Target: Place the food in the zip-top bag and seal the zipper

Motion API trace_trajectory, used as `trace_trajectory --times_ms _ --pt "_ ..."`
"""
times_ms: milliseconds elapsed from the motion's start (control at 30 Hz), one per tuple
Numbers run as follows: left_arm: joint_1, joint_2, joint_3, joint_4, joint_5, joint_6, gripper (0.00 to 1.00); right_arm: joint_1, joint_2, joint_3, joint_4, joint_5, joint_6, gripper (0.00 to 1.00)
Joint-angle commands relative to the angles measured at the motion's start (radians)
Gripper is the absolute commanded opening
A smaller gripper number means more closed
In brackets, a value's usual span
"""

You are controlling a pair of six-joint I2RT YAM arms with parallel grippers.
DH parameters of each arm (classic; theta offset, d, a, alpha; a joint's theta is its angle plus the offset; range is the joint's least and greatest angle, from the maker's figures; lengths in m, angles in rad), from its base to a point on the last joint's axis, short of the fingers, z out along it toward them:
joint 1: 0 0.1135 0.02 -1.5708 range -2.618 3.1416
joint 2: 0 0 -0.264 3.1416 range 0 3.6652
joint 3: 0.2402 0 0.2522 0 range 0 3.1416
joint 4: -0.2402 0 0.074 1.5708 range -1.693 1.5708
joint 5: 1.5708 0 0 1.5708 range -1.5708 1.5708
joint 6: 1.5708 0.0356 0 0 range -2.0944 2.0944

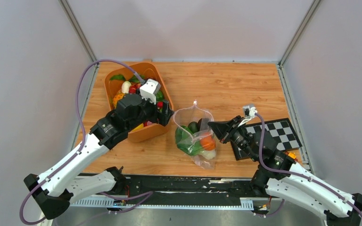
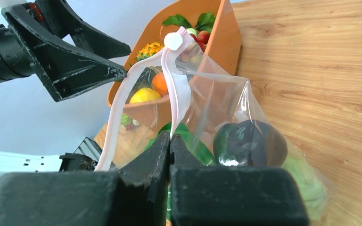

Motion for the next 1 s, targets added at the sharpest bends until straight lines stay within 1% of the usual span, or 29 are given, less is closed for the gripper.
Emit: trace_trajectory --times_ms 0,167,333,400,467,533,600,700,867,967 --pt "0.041 0.006 0.061 -0.046 0.033 0.053 1.0 -0.001 -0.001 0.068 -0.041 0.035 -0.037 0.0" --pt "0.093 0.011 0.067 -0.068 0.038 0.063 1.0 -0.003 0.016 0.103 -0.066 0.048 -0.092 0.0" --pt "0.146 0.017 0.063 -0.041 0.194 0.082 1.0 -0.003 0.041 0.128 -0.075 0.078 -0.137 0.0" --pt "0.175 0.013 0.065 -0.036 0.155 0.072 1.0 -0.004 0.043 0.132 -0.076 0.078 -0.145 0.0" --pt "0.233 0.04 0.078 -0.041 0.131 0.076 1.0 -0.006 0.039 0.128 -0.069 0.068 -0.149 0.0" --pt "0.312 0.101 0.115 -0.042 0.152 0.092 1.0 -0.006 0.041 0.123 -0.063 0.058 -0.146 0.0" --pt "0.385 0.196 0.183 -0.053 0.17 0.106 1.0 -0.006 0.045 0.121 -0.059 0.042 -0.145 0.0" --pt "0.458 0.357 0.274 -0.083 0.158 0.118 1.0 -0.007 0.044 0.123 -0.052 0.021 -0.147 0.0" --pt "0.526 0.506 0.341 -0.081 0.076 0.14 1.0 -0.009 0.039 0.127 -0.06 0.003 -0.153 0.0" --pt "0.57 0.577 0.358 -0.065 0.087 0.159 1.0 -0.009 0.034 0.126 -0.068 -0.012 -0.148 0.0"
